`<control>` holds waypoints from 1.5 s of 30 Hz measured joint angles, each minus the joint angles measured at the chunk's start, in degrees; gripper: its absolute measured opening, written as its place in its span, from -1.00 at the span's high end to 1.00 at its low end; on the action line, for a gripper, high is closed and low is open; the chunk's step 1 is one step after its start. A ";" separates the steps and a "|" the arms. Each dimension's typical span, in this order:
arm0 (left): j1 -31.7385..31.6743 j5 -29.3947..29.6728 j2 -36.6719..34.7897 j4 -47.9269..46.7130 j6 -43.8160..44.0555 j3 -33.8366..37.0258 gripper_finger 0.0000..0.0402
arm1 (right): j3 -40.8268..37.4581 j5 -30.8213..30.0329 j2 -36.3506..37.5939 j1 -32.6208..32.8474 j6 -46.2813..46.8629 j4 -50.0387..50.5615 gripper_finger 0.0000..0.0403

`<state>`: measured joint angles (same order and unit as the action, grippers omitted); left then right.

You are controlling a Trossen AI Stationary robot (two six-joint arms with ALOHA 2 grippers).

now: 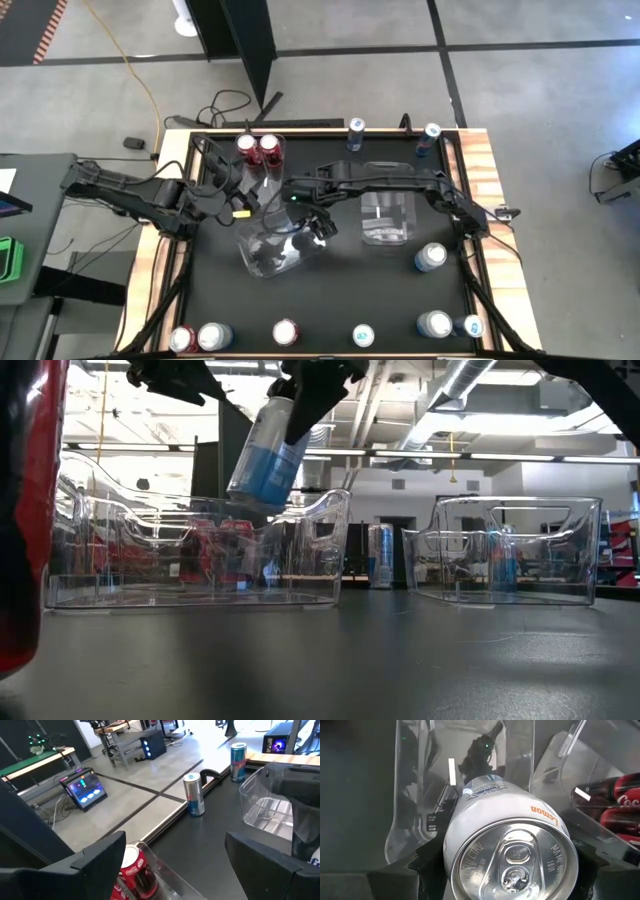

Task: Sort soda cans
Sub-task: Put the top white blue soda can into the middle transparent bin

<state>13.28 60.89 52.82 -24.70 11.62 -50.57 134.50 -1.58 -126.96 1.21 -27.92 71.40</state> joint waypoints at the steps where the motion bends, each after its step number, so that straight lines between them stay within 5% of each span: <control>1: 0.00 -0.02 0.00 0.02 0.00 0.00 -0.67 | 0.00 -0.02 0.00 -0.14 0.00 0.27 -0.50; 29: 0.04 -0.57 0.45 0.03 0.27 0.00 -0.67 | -0.04 -1.87 -8.39 -2.18 -4.22 1.08 -0.50; 45: 0.04 -0.55 0.46 -0.30 0.39 0.00 -0.67 | -0.07 -3.69 -9.40 -3.14 1.79 9.45 -0.50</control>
<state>13.32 60.34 53.28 -24.99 12.01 -50.57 134.43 -5.28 -136.35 -1.93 -26.14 80.85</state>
